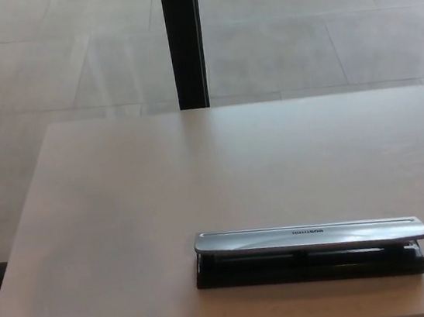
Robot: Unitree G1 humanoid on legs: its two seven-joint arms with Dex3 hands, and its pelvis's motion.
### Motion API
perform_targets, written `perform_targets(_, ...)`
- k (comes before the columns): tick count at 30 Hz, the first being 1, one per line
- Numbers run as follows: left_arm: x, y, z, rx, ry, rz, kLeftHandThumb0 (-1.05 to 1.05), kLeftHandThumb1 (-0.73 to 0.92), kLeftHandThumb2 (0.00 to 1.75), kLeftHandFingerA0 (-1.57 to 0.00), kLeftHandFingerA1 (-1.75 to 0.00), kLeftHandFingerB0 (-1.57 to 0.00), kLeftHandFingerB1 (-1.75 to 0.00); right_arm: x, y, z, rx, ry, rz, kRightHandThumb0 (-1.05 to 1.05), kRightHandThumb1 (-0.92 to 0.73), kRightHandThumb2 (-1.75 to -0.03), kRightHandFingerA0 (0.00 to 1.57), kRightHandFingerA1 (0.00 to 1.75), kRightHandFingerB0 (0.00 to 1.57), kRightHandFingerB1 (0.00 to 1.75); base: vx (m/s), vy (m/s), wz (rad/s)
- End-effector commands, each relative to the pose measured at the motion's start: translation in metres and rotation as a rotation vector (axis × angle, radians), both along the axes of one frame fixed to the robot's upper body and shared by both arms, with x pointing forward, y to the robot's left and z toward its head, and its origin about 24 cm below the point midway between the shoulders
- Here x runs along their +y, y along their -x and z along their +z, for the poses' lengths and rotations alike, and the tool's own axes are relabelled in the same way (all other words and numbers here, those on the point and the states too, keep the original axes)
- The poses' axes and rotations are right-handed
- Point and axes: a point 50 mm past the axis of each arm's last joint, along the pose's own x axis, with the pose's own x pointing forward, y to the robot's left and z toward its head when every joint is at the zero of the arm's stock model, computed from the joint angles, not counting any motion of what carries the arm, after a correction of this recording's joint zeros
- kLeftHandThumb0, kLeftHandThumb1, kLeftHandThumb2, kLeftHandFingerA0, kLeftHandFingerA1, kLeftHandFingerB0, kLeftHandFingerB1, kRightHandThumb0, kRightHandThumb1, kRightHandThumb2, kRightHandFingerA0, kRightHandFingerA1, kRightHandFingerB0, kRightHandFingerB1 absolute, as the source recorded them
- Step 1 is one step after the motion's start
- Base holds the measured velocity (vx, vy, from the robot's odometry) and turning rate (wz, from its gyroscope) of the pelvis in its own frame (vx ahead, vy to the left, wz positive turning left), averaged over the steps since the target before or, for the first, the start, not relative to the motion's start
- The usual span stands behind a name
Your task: A hole pucnch is kept on the middle on the desk infront of the robot and the robot uses both its hands as fists to press on it and use it
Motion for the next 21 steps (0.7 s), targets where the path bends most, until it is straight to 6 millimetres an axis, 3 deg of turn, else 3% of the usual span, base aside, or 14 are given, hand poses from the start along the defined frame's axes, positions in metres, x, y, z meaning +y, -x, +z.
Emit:
perform_targets(1,0.076,0.136,-0.074,0.337,0.286,0.335,-0.59,0.50,1.19,-1.38,-1.43,-0.73,-0.99,-0.042,0.101,-0.060,-0.132,-0.428,-0.434,-0.51,-0.75,-0.69,1.08,1.75,0.68,0.89,0.00,0.000,0.00)
perform_targets(3,0.075,0.156,-0.093,0.375,0.347,0.387,-0.58,0.67,1.03,-0.69,-1.46,-0.67,-1.00,-0.038,0.106,-0.078,-0.126,-0.482,-0.473,-0.51,-0.71,-0.73,1.06,1.75,0.62,0.85,0.00,0.000,0.00)
perform_targets(5,0.070,0.182,-0.112,0.529,0.359,0.411,-0.58,0.64,1.06,-0.49,-1.14,-0.64,-0.99,-0.032,0.108,-0.097,-0.123,-0.558,-0.526,-0.49,-0.74,-0.68,1.03,1.75,0.60,0.79,0.00,0.000,0.00)
perform_targets(6,0.068,0.195,-0.122,0.558,0.374,0.424,-0.52,0.59,1.07,-0.51,-1.01,-0.65,-0.95,-0.029,0.107,-0.106,-0.168,-0.623,-0.548,-0.48,-0.57,-1.05,1.30,1.38,0.63,0.81,0.00,0.000,0.00)
perform_targets(7,0.059,0.217,-0.140,0.624,0.465,0.450,-0.48,0.50,1.08,-0.49,-1.20,-0.56,-1.04,-0.023,0.109,-0.119,-0.233,-0.695,-0.585,-0.45,-0.71,-0.67,0.89,1.67,0.64,1.02,0.00,0.000,0.00)
perform_targets(8,0.056,0.225,-0.149,0.601,0.527,0.482,-0.42,0.46,1.10,-0.63,-1.47,-0.57,-1.06,-0.020,0.108,-0.126,-0.262,-0.738,-0.563,-0.44,-0.76,-0.68,0.08,1.06,0.50,1.04,0.00,0.000,0.00)
perform_targets(9,0.053,0.232,-0.154,0.611,0.572,0.494,-0.41,0.48,1.04,-0.97,-1.68,-0.51,-1.12,-0.018,0.109,-0.131,-0.284,-0.775,-0.589,-0.44,-0.74,-0.66,0.33,0.90,0.52,1.07,0.00,0.000,0.00)
perform_targets(10,0.048,0.242,-0.163,0.659,0.623,0.518,-0.40,0.48,1.03,-0.87,-1.64,-0.52,-1.09,-0.013,0.108,-0.140,-0.279,-0.811,-0.603,-0.42,-0.78,-0.66,0.14,0.66,0.48,1.08,0.00,0.000,0.00)
perform_targets(14,0.033,0.261,-0.180,0.878,0.685,0.425,-0.38,0.42,1.05,-1.29,-1.37,-0.90,-1.06,0.002,0.099,-0.160,-0.288,-0.899,-0.618,-0.46,-0.80,-0.67,0.04,0.75,0.41,1.05,0.00,0.000,0.00)
perform_targets(15,0.031,0.262,-0.180,0.907,0.704,0.396,-0.32,0.45,0.91,-0.98,-1.49,-0.75,-0.89,0.004,0.098,-0.163,-0.294,-0.909,-0.620,-0.45,-0.80,-0.67,0.06,0.75,0.39,1.01,0.00,0.000,0.00)
perform_targets(17,0.029,0.269,-0.181,0.941,0.759,0.316,-0.36,0.39,0.83,-1.08,-1.54,-0.85,-0.91,0.019,0.096,-0.180,-0.266,-0.974,-0.642,-0.42,-0.77,-0.62,0.48,1.51,0.46,1.29,0.00,0.000,0.00)
perform_targets(18,0.029,0.269,-0.181,0.935,0.759,0.331,-0.36,0.39,0.83,-1.08,-1.54,-0.85,-0.91,0.021,0.096,-0.183,-0.249,-0.981,-0.639,-0.42,-0.77,-0.62,0.48,1.51,0.46,1.29,0.00,0.000,0.00)
perform_targets(19,0.028,0.271,-0.184,0.953,0.756,0.356,-0.26,0.44,0.96,-0.94,-1.51,-0.76,-0.88,0.032,0.095,-0.195,-0.188,-1.020,-0.618,-0.44,-0.72,-0.67,1.12,1.75,0.68,1.60,0.00,0.000,0.00)
perform_targets(21,0.031,0.273,-0.183,0.970,0.752,0.354,-0.24,0.42,1.09,-0.97,-1.45,-0.78,-0.91,0.039,0.095,-0.202,-0.129,-1.030,-0.592,-0.46,-0.74,-0.70,1.12,1.75,0.74,1.50,0.00,0.000,0.00)
